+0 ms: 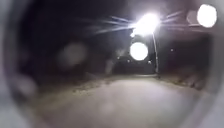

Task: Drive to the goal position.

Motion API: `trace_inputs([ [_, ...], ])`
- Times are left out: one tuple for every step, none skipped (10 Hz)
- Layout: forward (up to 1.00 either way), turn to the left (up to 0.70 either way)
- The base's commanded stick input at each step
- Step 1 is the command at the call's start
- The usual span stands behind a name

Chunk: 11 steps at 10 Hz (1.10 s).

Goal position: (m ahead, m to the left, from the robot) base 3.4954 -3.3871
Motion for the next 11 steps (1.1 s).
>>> trace_inputs([
  [1.0,-0.03],
  [1.0,-0.06],
  [1.0,-0.1],
  [1.0,-0.17],
  [1.0,-0.17],
  [1.0,-0.18],
  [1.0,-0.19],
  [1.0,-0.19],
  [1.0,-0.19],
  [1.0,-0.2],
  [1.0,-0.19],
])
